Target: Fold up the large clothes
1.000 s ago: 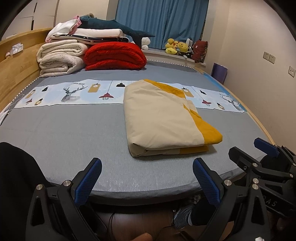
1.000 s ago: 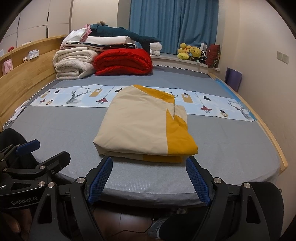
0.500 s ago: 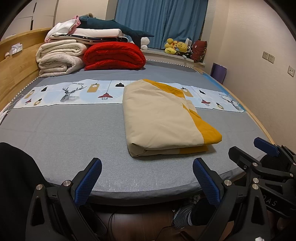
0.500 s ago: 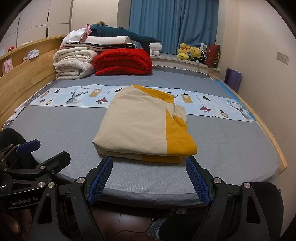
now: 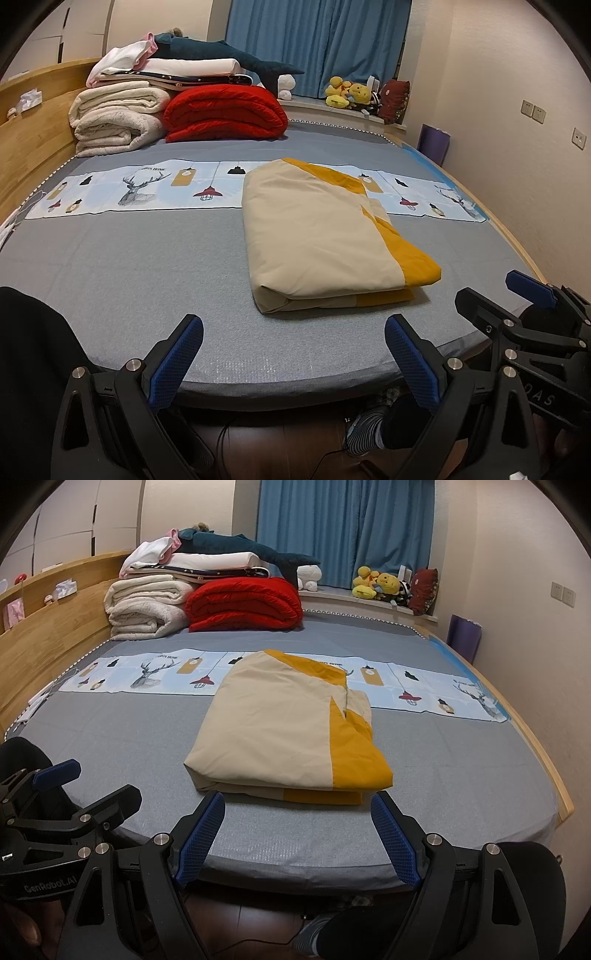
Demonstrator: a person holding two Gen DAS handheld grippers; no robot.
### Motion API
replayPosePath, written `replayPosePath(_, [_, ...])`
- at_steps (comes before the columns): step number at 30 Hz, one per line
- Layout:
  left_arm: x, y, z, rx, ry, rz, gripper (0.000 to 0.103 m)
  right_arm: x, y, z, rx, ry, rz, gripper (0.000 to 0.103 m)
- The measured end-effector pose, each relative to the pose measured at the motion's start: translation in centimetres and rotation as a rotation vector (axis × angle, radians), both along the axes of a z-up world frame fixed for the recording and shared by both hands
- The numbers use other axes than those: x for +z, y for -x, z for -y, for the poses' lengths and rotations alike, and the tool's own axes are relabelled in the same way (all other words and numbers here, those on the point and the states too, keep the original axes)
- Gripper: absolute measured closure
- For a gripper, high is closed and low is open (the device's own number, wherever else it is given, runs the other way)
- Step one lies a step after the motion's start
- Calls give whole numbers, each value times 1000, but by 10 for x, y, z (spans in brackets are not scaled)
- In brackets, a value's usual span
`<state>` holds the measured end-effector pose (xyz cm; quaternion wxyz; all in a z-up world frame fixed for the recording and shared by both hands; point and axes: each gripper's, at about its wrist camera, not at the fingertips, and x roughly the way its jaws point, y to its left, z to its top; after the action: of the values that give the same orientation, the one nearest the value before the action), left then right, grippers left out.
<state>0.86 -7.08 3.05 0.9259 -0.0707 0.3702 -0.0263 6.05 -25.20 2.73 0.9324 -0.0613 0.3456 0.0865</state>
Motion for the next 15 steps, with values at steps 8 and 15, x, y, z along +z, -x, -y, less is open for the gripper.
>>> replayPosePath(8, [0, -2, 2, -2, 2, -2, 5, 0, 0, 1, 2, 1, 0, 21])
replayPosePath(15, [-1, -2, 0, -8, 3, -3, 5, -1, 0, 1, -1, 1, 0, 21])
